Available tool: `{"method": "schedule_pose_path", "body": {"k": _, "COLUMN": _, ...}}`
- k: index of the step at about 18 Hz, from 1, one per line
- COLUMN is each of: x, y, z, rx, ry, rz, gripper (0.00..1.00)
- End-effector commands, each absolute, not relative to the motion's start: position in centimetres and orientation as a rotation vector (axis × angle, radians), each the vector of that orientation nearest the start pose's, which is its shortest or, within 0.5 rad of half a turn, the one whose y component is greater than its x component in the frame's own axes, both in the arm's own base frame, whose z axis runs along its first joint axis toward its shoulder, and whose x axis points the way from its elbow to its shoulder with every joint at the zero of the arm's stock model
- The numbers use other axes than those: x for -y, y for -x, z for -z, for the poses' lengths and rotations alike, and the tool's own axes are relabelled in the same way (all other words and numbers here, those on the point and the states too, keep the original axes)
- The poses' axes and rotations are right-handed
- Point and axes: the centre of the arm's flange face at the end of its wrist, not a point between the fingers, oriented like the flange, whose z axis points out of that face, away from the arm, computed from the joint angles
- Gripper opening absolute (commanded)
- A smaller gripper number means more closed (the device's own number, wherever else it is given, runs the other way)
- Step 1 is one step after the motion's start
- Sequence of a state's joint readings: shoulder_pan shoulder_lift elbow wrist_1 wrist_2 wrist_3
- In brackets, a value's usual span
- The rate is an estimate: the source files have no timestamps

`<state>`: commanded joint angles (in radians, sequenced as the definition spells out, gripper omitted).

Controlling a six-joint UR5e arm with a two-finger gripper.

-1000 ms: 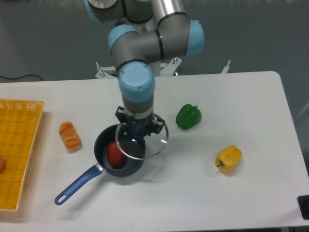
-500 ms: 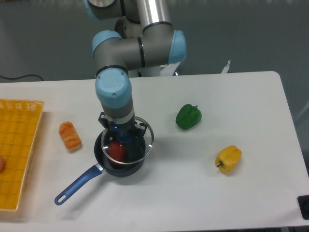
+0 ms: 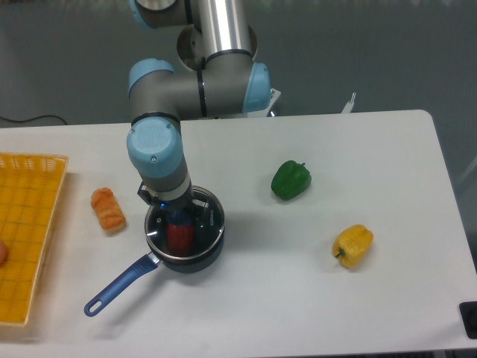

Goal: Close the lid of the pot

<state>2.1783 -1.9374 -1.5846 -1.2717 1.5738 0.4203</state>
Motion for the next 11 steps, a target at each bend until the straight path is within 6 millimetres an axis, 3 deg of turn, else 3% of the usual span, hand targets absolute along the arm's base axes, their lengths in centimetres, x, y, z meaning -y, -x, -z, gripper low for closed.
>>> {"method": "schedule_pose_path", "body": {"k": 11, "x": -57.47, "y": 23.25, "z": -30.06, "rx": 0.299, "ry": 3.207, "rz": 0.074, "gripper": 0.57}}
